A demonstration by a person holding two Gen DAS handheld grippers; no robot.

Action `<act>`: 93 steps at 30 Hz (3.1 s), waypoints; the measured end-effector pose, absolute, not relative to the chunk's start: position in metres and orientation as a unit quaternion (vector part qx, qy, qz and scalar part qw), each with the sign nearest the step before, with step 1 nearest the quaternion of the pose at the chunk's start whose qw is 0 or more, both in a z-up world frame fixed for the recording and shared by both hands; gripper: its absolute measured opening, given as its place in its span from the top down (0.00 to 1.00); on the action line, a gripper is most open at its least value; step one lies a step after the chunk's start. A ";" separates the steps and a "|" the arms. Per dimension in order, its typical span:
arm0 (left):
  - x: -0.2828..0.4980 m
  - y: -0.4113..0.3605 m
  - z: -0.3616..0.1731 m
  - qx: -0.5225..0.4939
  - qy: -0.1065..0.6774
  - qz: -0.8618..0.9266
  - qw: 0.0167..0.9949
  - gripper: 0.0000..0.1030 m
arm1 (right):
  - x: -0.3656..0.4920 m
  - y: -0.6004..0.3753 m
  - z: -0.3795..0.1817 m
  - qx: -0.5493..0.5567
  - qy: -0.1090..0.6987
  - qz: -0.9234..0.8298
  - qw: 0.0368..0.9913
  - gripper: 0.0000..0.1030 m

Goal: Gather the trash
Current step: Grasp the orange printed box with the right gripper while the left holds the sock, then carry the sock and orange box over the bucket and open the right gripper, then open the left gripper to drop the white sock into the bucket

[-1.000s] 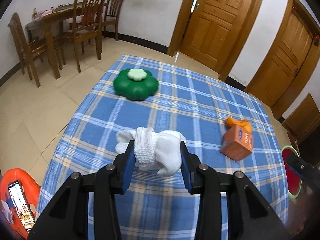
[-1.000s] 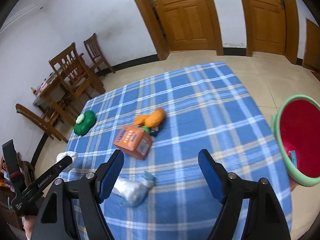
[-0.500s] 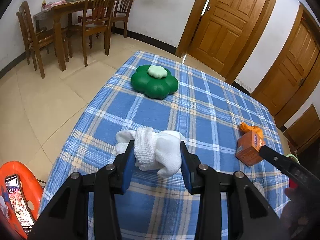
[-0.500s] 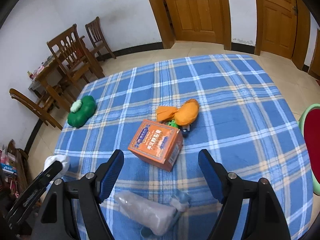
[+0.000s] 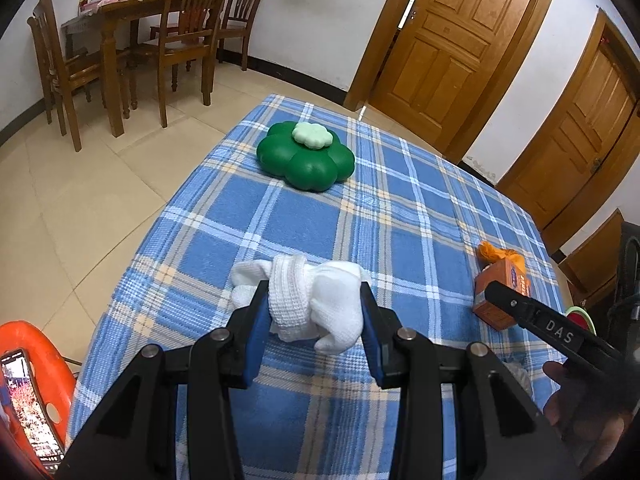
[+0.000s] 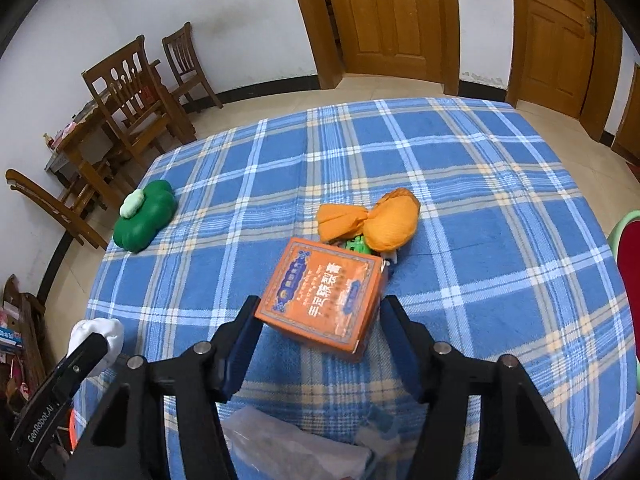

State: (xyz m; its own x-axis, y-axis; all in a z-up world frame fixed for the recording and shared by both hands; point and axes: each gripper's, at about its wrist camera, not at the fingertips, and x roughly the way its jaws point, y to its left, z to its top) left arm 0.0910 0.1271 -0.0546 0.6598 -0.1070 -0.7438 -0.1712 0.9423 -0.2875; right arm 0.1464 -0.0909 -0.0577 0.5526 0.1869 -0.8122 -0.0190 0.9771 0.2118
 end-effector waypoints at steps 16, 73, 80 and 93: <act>0.084 0.105 -0.038 -0.167 0.401 -0.021 0.901 0.60 | 0.107 -0.129 -0.028 0.116 0.440 0.066 0.888 0.40; 0.102 -0.197 0.032 -0.009 0.414 -0.299 0.860 0.60 | -0.020 -0.429 -0.027 0.278 0.351 -0.173 0.877 0.39; 0.108 -0.236 0.022 0.019 0.421 -0.318 0.849 0.60 | -0.020 -0.454 -0.047 0.294 0.360 -0.193 0.864 0.38; 0.111 -0.280 0.004 0.051 0.434 -0.342 0.832 0.60 | -0.032 -0.473 -0.048 0.312 0.341 -0.208 0.862 0.34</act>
